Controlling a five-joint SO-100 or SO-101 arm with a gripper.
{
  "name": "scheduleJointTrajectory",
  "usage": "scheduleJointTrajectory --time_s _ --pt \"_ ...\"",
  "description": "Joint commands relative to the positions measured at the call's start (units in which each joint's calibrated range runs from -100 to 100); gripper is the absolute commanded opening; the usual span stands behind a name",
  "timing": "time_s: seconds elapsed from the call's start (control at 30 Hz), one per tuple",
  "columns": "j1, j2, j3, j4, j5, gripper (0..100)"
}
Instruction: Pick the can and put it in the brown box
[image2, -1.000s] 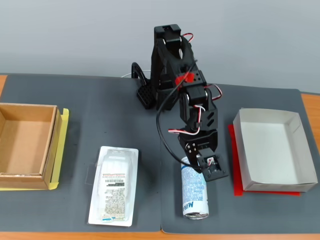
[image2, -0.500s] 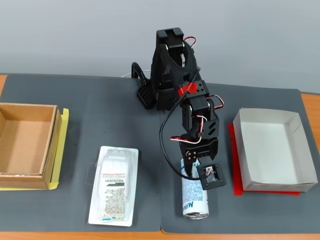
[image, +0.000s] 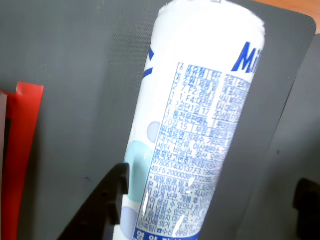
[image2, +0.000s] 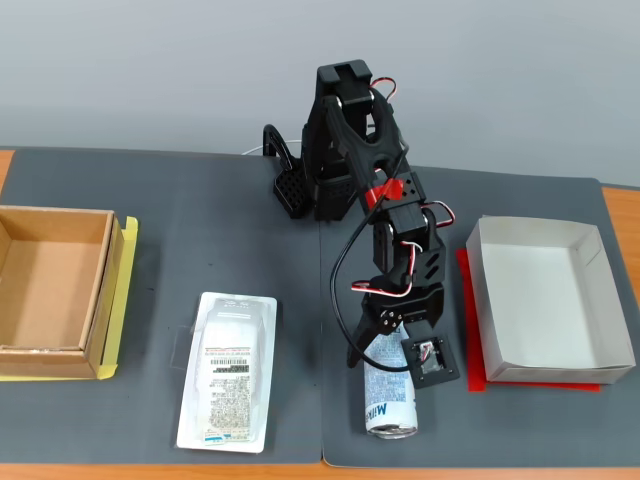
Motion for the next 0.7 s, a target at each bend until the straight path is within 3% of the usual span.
scheduleJointTrajectory --time_s 0.0,0.67 --pt "-0.3 0.5 -3.4 -2.5 -1.1 36" --pt "-0.7 7.8 -3.4 -6.4 -1.5 36"
